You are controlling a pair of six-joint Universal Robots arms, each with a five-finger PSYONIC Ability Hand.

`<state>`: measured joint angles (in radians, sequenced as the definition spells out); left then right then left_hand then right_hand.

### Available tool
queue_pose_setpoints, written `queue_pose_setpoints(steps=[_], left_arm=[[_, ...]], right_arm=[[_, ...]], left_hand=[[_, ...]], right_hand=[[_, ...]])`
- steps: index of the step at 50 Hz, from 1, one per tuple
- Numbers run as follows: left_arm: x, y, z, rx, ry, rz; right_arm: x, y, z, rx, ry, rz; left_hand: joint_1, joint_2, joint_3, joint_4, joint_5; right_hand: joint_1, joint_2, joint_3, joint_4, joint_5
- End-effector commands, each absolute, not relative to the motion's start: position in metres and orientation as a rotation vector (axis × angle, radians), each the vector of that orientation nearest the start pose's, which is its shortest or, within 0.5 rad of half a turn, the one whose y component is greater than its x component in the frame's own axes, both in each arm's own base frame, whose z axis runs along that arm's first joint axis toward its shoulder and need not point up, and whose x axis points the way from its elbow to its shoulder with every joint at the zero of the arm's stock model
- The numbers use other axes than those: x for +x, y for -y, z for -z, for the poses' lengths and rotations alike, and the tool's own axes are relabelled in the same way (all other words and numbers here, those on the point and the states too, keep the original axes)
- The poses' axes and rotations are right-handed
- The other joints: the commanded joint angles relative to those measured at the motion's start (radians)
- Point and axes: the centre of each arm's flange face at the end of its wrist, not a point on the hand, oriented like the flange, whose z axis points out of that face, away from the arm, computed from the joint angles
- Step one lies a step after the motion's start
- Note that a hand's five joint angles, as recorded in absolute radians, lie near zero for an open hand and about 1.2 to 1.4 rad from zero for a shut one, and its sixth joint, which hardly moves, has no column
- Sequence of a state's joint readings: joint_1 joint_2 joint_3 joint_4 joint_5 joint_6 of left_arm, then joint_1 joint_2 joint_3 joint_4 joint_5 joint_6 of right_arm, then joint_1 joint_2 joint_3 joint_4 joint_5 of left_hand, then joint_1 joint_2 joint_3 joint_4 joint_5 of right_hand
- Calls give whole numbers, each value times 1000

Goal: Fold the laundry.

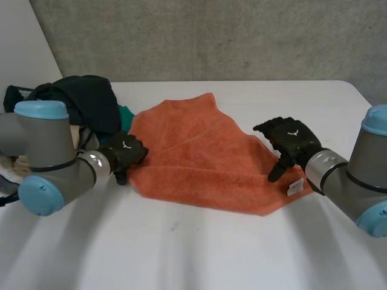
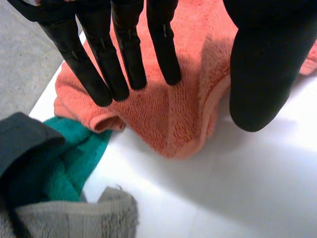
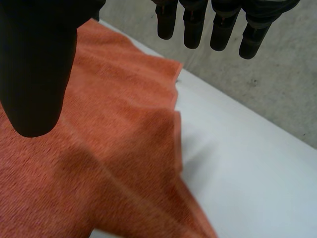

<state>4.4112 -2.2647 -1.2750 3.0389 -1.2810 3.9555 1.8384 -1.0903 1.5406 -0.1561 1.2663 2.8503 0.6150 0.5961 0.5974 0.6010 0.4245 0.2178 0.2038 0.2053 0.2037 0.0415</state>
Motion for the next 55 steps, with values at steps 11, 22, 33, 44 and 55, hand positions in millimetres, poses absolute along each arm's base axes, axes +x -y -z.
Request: queue_pose_setpoints(steps=[11,22,33,44,55], left_arm=[[-292,322,-135,1601,-2036,1649],[-318,270,-201,1467,-2202,1871],[-399,163,-230,1453,-2447,2109],[-427,160,-205,1297,-2545,2002],[-364,234,-262,1054,-2343,2103]], right_arm=[[266,306,-121,-1008,-2257,1642],[239,357,-178,-848,-2211,1989],[232,451,-180,-986,-1927,2274],[231,462,-178,-847,-1969,2402],[234,376,-221,-773,-2265,2053]], left_hand=[[781,800,799,795,797],[781,800,799,795,797],[781,800,799,795,797],[-271,-252,-254,-257,-255],[-440,-422,-423,-426,-424]], right_hand=[[678,692,690,692,679],[1178,1192,1191,1193,1180],[1178,1192,1191,1193,1180],[-43,-29,-31,-29,-41],[-43,-29,-31,-29,-41]])
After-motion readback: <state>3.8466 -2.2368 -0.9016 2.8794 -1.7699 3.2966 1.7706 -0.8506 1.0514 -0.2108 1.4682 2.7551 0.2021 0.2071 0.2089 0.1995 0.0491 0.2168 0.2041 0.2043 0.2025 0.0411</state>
